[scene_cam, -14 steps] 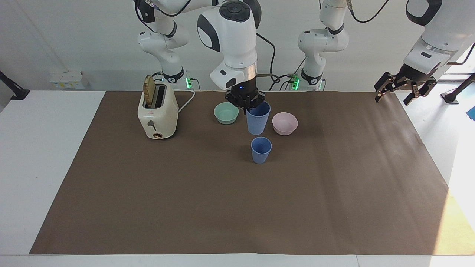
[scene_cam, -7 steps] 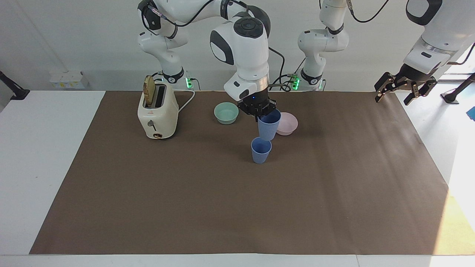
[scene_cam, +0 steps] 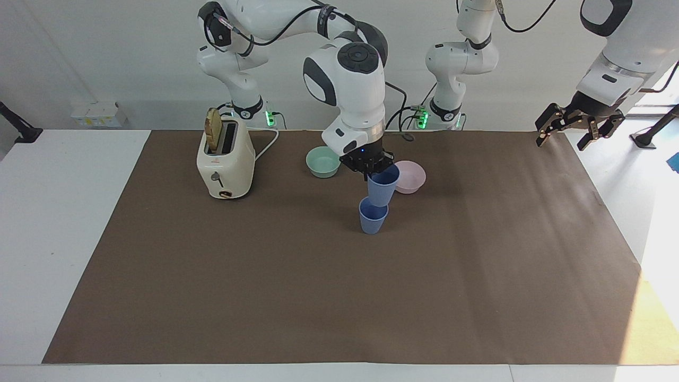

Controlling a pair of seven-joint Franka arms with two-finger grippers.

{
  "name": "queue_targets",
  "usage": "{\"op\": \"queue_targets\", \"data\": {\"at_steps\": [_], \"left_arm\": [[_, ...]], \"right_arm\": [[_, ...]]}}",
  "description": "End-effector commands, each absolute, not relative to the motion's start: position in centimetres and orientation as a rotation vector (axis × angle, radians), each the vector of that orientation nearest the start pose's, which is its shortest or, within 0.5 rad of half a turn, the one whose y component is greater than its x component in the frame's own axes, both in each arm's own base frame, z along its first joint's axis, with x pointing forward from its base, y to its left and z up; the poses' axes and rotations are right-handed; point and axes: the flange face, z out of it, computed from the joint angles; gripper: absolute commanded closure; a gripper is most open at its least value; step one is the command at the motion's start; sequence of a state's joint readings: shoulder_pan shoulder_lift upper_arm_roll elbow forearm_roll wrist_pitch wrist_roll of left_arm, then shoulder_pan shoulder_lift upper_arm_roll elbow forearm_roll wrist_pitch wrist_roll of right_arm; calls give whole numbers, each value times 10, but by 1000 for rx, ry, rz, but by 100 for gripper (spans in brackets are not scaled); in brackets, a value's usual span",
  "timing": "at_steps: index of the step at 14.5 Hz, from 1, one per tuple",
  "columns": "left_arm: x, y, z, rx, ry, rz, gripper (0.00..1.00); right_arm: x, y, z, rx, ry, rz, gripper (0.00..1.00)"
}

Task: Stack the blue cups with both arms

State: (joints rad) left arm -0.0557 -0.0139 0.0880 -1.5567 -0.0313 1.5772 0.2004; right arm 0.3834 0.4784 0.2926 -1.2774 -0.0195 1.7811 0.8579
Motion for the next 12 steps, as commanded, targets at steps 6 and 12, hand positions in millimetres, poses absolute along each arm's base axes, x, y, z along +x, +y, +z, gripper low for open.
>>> {"op": "queue_targets", "data": {"at_steps": [6, 12], "left_arm": [[547, 18, 642, -3154, 265, -58, 0], [546, 18, 643, -3152, 265, -60, 0]], "right_arm": [[574, 400, 455, -3031, 344, 48, 100], [574, 396, 454, -3048, 350, 65, 0]]}}
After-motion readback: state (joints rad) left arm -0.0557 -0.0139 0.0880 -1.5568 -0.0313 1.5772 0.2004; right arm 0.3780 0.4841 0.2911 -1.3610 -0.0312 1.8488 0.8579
